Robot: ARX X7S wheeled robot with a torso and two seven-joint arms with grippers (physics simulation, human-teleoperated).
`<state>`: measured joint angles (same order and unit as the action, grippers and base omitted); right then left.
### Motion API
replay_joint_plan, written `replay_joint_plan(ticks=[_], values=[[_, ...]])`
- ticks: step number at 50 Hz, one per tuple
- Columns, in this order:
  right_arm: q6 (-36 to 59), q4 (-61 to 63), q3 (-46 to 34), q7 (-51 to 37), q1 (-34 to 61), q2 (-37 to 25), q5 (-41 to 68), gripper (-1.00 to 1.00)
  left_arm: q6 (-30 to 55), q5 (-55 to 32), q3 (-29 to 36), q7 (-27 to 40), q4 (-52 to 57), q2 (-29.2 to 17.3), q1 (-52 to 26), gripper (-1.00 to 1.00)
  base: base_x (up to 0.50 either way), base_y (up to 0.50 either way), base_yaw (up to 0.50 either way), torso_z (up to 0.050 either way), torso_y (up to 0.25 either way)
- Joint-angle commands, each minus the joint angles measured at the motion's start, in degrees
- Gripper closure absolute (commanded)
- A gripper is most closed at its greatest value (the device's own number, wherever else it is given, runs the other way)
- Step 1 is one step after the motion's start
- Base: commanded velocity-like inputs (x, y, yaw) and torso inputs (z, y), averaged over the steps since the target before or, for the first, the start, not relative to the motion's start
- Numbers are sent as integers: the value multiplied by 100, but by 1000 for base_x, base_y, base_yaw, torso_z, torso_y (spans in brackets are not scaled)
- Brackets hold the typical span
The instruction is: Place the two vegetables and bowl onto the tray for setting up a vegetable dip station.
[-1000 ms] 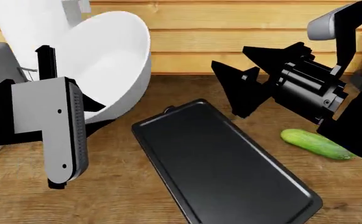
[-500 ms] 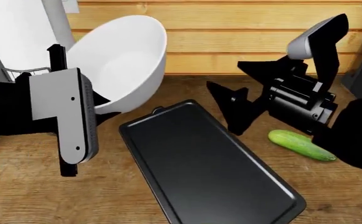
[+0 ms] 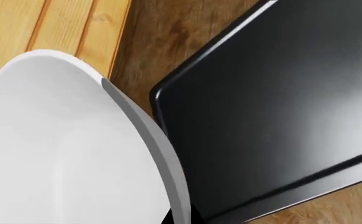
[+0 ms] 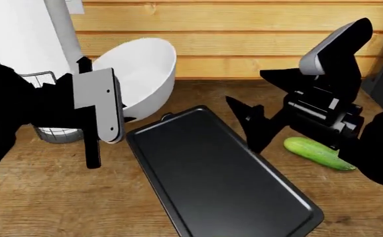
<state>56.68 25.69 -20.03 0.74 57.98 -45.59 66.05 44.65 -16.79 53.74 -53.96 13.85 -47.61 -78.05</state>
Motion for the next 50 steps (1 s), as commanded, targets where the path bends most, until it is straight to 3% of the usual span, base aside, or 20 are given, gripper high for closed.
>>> replay_joint_plan(ticks=[1,7,14,29,36,42,50], values=[[-22,-41,-73,-2,-5,-84,-195,-100,-409,457,549,-366,-917,478,-228,100,0,0,0,0,0],[-140,61,-85,23,-199,-224,-336,-100,-700,754,943,-967,-1422,919,-841,100,0,0,0,0,0],[-374,63,-263,251,-476,-372,-700,-100,-297,922,1261,-1543,-1269,1302,-1586,100,0,0,0,0,1],[-293,24,-570,721,-403,-847,-1121,-100,672,936,1741,-1923,-207,1289,-1781,100,0,0,0,0,0],[218,-67,-875,1027,197,-979,-1290,-100,1051,631,1624,-1930,68,1270,-1553,100,0,0,0,0,0],[977,-527,-1376,1378,1362,-607,-1551,-100,931,466,1360,-1733,-77,1344,-1326,100,0,0,0,0,0],[943,-581,-1512,1443,1495,-514,-1685,-100,972,67,690,-1408,-355,1541,-1087,100,0,0,0,0,0]])
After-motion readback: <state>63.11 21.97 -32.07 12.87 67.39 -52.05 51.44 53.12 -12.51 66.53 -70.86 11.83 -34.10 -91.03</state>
